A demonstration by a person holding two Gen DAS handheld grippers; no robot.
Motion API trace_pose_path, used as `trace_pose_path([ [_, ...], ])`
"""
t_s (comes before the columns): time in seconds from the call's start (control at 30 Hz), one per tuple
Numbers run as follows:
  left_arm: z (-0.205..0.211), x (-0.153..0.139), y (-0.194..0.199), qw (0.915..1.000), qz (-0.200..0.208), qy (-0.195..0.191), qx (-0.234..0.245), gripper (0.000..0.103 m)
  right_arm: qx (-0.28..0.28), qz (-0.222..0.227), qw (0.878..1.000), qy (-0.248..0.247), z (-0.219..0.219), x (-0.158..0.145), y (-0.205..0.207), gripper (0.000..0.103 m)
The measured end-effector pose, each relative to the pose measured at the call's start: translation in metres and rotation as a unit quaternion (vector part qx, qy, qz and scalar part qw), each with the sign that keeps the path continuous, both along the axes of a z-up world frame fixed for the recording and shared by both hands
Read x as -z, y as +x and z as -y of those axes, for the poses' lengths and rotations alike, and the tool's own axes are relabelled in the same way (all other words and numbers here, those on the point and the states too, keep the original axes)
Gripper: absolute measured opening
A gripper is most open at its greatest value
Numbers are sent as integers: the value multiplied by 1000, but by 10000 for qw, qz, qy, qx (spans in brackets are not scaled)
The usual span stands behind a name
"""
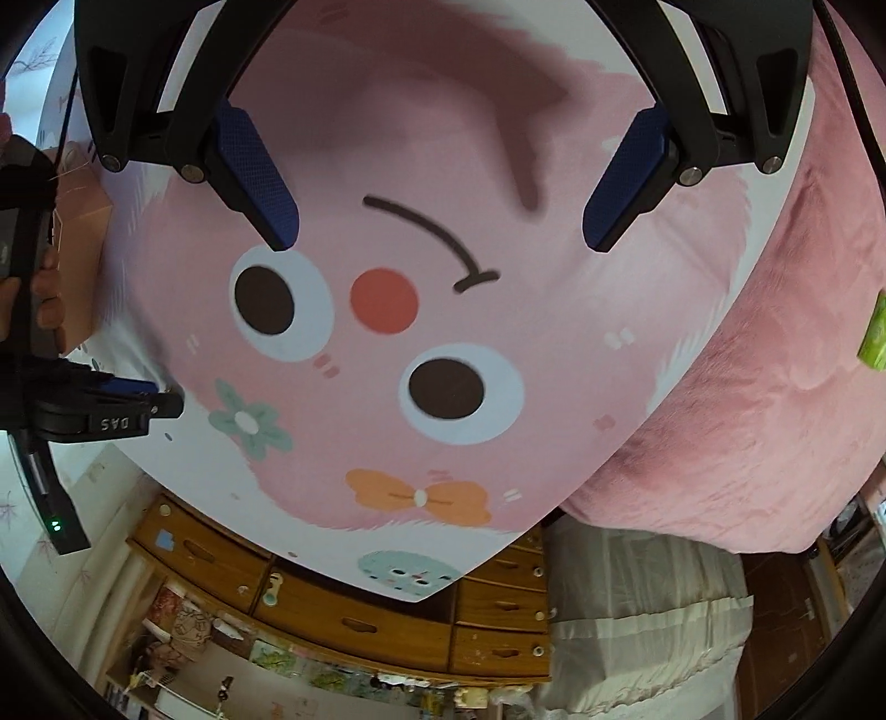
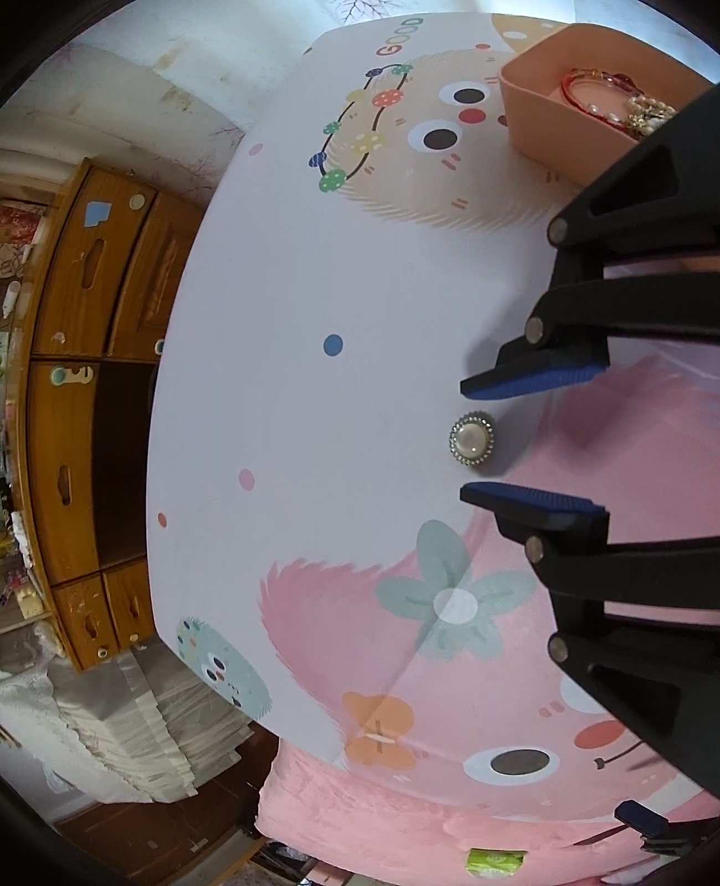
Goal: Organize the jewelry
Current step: 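Move the right tool to the pearl stud earring and grasp it, then carry the pearl stud earring into the peach box and open the right tool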
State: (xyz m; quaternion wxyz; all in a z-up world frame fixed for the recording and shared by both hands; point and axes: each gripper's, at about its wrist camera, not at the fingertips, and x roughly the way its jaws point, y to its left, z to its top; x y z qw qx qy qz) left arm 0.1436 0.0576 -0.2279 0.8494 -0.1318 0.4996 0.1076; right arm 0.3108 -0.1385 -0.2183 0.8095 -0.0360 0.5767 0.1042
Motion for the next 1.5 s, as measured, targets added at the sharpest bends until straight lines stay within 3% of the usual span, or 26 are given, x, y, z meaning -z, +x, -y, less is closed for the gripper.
trace_pose_path([
  [0.37,8,-5,20,9993,48,-57,375,102,92,-67,9999,-68,-4,3,7,19],
  [0.73,12,-17,17,9989,100,-15,451,102,110,-106,9994,323,8,-10,0,14],
  [1.13,47,-55,4,9969,283,-8,731,102,482,266,9971,525,77,-68,-43,14],
  [1.43,90,-114,-5,9891,470,-6,1396,102,1149,121,9918,545,143,-94,-90,15],
  [1.47,94,-122,-5,9875,477,-37,1503,102,1193,102,9915,502,146,-96,-93,16],
  [1.5,98,-130,-6,9857,470,-62,1618,102,1264,77,9910,422,149,-99,-98,24],
])
